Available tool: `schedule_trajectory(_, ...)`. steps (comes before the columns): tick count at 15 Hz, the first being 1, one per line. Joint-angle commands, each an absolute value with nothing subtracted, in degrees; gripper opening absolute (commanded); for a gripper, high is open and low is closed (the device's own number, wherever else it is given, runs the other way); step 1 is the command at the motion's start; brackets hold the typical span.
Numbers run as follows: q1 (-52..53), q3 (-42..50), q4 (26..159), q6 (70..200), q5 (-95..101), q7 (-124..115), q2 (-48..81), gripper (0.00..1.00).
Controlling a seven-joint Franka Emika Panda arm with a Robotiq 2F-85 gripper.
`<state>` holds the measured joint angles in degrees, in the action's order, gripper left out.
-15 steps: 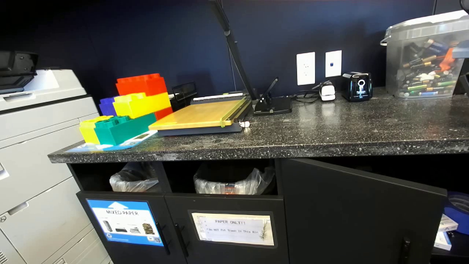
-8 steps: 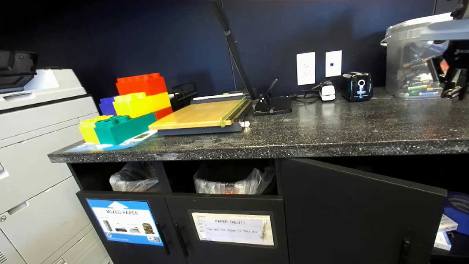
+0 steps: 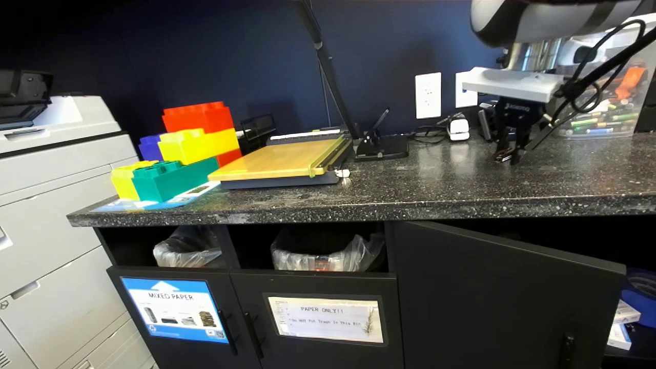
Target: Move the black object to the left.
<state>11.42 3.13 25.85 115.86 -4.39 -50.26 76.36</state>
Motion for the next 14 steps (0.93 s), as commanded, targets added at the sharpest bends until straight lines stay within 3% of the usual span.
schedule_trajectory(1,14.2,2.3,26.2,119.2,-3.2,-53.4,77.9,0.07)
schedule_trajectory(4,15.4,3.2,25.4,118.4,-1.2,-54.9,78.2,0.07)
schedule_trajectory(5,15.4,3.3,25.5,117.7,-0.7,-55.1,78.0,0.12)
schedule_trajectory(6,15.4,3.3,25.5,117.4,-0.4,-55.6,77.9,0.55)
schedule_trajectory(7,15.3,3.3,25.6,117.1,-0.4,-55.8,77.6,0.56)
schedule_trajectory(13,14.4,0.1,26.1,115.6,-2.8,-53.2,74.5,0.98)
schedule_trajectory(14,14.2,-0.5,26.4,115.4,-3.1,-52.4,73.6,1.0)
